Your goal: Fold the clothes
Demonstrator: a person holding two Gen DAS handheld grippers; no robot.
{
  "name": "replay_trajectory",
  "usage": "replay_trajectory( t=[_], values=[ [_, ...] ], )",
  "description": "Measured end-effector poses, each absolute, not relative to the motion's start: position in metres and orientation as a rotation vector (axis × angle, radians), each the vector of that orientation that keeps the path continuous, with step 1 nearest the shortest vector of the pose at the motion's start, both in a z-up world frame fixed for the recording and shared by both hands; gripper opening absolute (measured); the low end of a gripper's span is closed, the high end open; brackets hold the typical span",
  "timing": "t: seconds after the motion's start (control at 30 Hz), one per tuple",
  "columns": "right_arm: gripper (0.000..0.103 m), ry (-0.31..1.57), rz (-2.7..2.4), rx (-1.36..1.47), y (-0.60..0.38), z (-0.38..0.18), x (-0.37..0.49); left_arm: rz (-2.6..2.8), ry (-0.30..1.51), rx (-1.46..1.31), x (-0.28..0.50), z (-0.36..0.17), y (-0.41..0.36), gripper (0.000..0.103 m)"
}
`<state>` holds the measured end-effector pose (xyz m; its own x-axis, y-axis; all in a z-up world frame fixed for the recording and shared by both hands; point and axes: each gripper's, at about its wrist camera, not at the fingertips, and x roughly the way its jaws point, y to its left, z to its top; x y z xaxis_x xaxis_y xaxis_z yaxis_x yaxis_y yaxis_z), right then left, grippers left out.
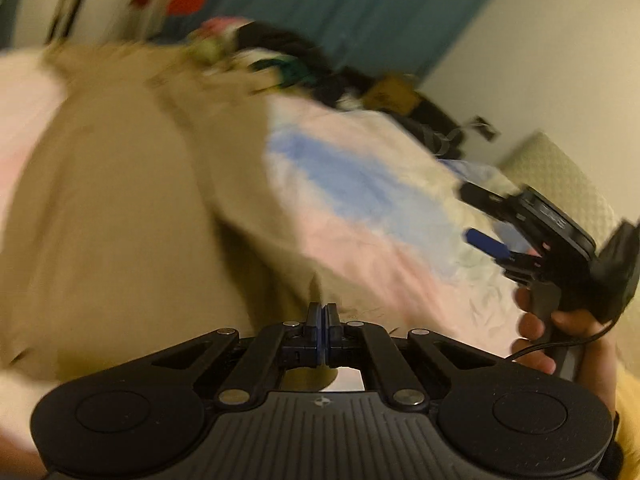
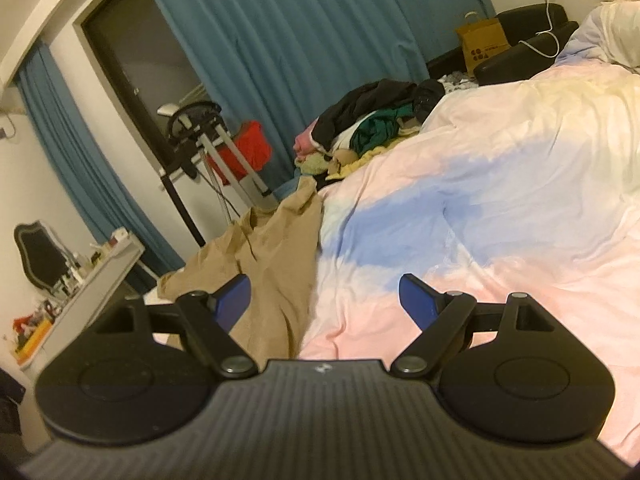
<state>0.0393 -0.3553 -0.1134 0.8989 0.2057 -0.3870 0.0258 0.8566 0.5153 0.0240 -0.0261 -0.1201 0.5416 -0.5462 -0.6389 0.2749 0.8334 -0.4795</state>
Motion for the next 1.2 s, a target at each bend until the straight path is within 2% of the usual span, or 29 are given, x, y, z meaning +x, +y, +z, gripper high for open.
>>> replay_trajectory(
  t=[0.23,0.3,0.33,0.37,0.43,0.53,0.6,0.63,0.7,0.77,0.8,0.93,1.03,1.2],
  values=[
    [0.083,0.515,0.133,0.484,-0.330,-0.119,0.045,-0.311,1.163,-0.438,0.047,-0.155,0.030,0.002],
    [0.083,0.536,0.141,0.476,-0.325,-0.122,0.046,-0.318,1.167,-0.503,0.053,-0.155,0.038,0.010],
    [0.083,0.546,0.145,0.473,-0.322,-0.123,0.047,-0.322,1.168,-0.536,0.055,-0.156,0.042,0.021],
    [0.083,0.556,0.149,0.471,-0.319,-0.125,0.048,-0.325,1.170,-0.569,0.058,-0.156,0.046,0.038],
    [0.083,0.572,0.156,0.465,-0.314,-0.128,0.049,-0.332,1.156,-0.564,0.063,-0.156,0.046,0.051],
    [0.083,0.588,0.164,0.450,-0.305,-0.130,0.051,-0.344,1.158,-0.555,0.072,-0.163,0.038,0.053],
    [0.083,0.597,0.171,0.442,-0.300,-0.131,0.053,-0.349,1.168,-0.546,0.075,-0.171,0.032,0.052],
    [0.083,0.601,0.173,0.440,-0.298,-0.132,0.053,-0.348,1.174,-0.539,0.075,-0.176,0.029,0.048],
    [0.083,0.611,0.173,0.442,-0.296,-0.135,0.055,-0.354,1.165,-0.511,0.073,-0.179,0.024,0.032],
    [0.083,0.623,0.172,0.450,-0.296,-0.138,0.057,-0.370,1.135,-0.466,0.068,-0.175,0.020,0.008],
    [0.083,0.629,0.172,0.456,-0.296,-0.139,0.057,-0.378,1.120,-0.444,0.066,-0.172,0.018,0.004],
    [0.083,0.626,0.179,0.467,-0.295,-0.140,0.059,-0.407,1.058,-0.355,0.056,-0.163,0.010,0.002],
    [0.083,0.618,0.182,0.451,-0.291,-0.139,0.059,-0.359,1.077,-0.208,0.047,-0.166,-0.001,0.002],
    [0.083,0.588,0.183,0.421,-0.287,-0.134,0.056,-0.348,1.035,-0.074,0.036,-0.161,-0.009,0.004]
  ],
)
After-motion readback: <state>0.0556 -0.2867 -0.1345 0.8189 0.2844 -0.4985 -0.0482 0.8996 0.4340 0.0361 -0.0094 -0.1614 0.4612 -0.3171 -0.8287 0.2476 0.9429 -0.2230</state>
